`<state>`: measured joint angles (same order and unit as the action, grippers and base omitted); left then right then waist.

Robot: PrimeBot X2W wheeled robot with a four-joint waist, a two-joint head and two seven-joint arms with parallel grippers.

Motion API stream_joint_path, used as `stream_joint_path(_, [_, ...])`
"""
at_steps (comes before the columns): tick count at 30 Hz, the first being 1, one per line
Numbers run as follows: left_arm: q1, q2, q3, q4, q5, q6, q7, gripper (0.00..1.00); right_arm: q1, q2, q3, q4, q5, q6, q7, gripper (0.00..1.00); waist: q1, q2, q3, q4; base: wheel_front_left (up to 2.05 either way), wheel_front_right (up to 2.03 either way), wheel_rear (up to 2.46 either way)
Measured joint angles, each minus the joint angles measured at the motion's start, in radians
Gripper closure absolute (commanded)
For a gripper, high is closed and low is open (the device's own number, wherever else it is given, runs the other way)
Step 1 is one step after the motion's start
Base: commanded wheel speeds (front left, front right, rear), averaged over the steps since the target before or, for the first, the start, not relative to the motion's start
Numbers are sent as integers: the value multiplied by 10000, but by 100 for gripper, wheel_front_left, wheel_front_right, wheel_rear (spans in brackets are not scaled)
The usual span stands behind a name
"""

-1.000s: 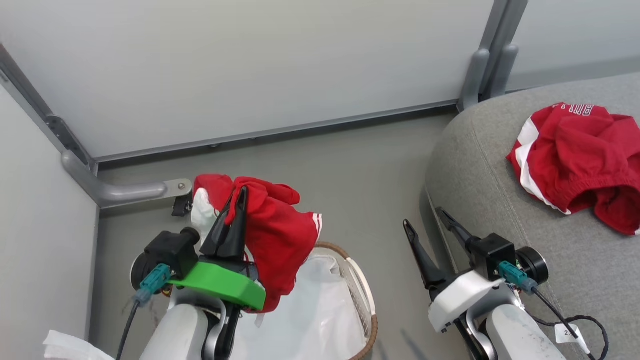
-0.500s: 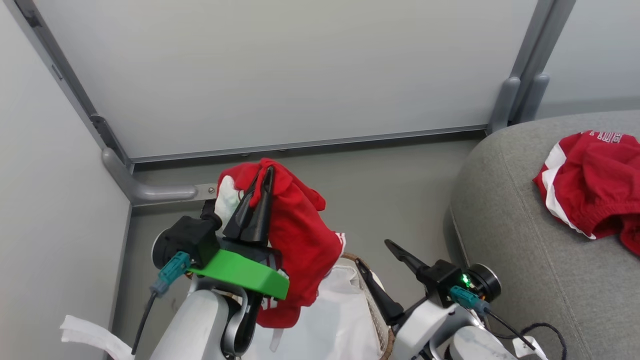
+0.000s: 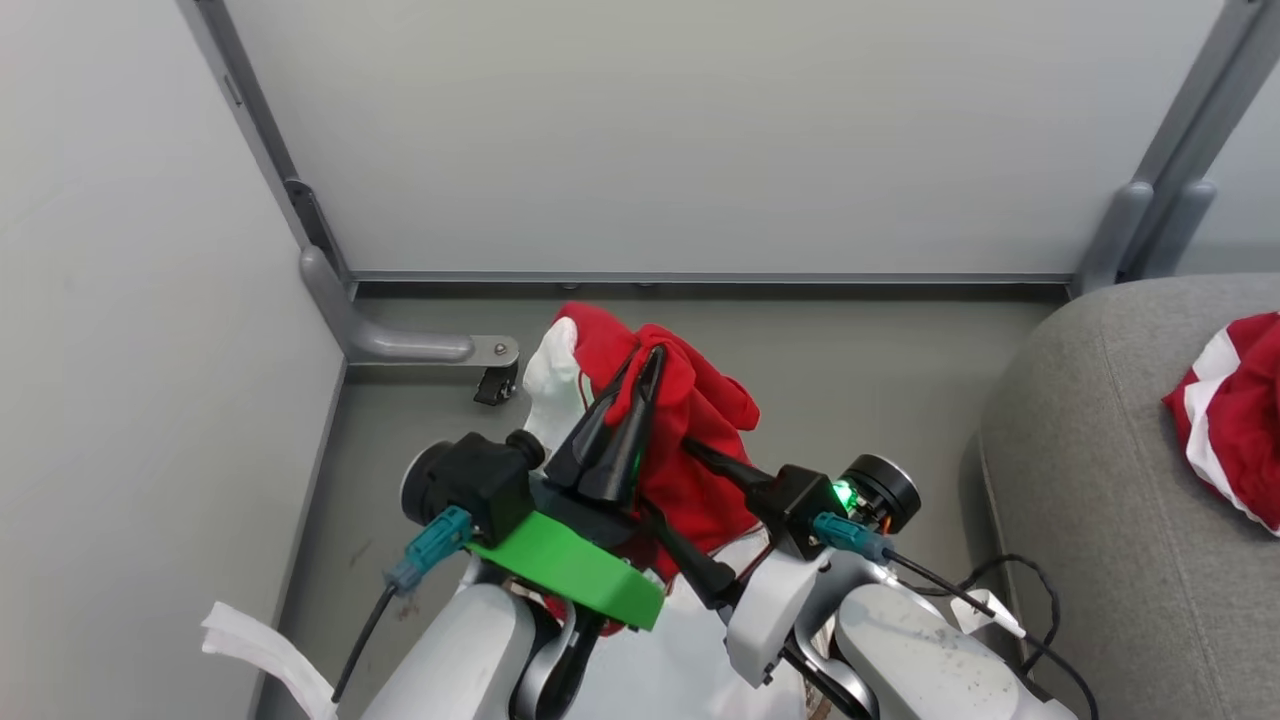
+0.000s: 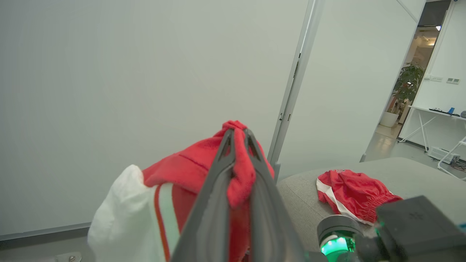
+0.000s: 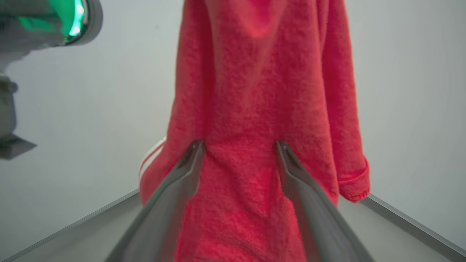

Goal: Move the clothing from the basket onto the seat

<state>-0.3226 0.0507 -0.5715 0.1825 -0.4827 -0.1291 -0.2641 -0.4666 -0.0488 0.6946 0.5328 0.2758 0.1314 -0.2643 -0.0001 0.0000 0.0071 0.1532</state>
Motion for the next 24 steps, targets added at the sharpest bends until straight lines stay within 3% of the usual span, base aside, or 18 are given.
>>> stream_joint_path(1, [-13, 4, -100, 8, -38, 0, 0, 100, -15, 0, 52, 92, 59, 0, 0, 66, 0, 0, 2, 84, 0, 0, 0])
stream_joint_path(2, [-23, -2, -207, 12, -84, 0, 0, 100, -34, -6, 104, 198, 140, 0, 0, 100, 0, 0, 5, 183, 0, 0, 0])
stream_joint_path(11, [-125, 2, -431, 92, -226, 0, 0, 100, -81, 0, 113, 431, 585, 0, 0, 100, 0, 0, 32, 826, 0, 0, 0])
stream_joint_path(24, [-65, 2, -178, 157, -161, 0, 0, 100, 54, -2, -105, 288, 591, 0, 0, 100, 0, 0, 70, 417, 0, 0, 0])
